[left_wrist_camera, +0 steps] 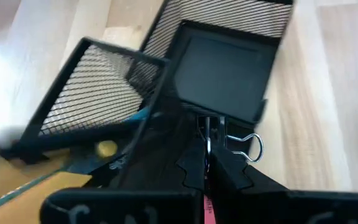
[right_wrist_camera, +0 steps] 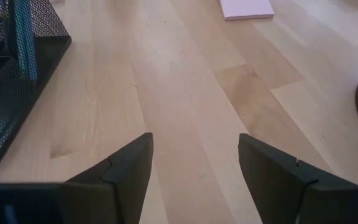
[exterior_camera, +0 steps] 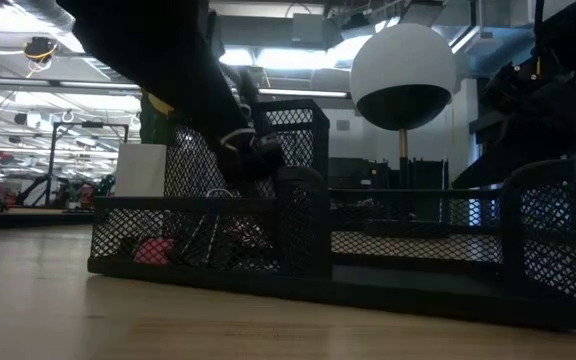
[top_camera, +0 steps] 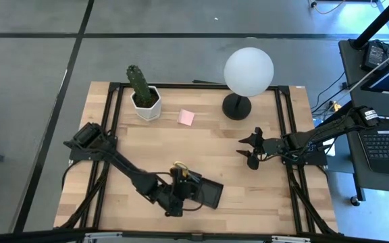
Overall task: Pick and place office supplies into organizer
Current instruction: Put the black binder clip into the mesh desk organizer
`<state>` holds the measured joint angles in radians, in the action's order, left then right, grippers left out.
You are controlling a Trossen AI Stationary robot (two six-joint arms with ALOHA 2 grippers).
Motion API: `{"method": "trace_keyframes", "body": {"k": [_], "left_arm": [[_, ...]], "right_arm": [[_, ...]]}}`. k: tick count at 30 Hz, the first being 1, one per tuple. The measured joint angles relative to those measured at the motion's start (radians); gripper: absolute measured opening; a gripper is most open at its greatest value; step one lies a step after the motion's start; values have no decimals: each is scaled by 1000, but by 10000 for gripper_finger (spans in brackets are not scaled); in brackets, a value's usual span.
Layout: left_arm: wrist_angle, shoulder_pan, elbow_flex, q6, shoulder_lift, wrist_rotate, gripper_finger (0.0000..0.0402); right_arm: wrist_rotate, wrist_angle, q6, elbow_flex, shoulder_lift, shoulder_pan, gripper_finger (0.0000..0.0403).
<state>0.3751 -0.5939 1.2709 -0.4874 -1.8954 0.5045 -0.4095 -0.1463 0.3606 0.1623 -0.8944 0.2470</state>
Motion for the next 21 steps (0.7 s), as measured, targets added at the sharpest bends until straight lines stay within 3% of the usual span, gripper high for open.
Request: {"method": "trace_keyframes", "body": {"k": [11,21], "left_arm": [[27,29,0,0,0,-60,6],[22,33,0,0,0,-58,50]], "right_arm": [[0,1,-2,0,0,0,236],[0,2,-2,0,0,0,236]]}}
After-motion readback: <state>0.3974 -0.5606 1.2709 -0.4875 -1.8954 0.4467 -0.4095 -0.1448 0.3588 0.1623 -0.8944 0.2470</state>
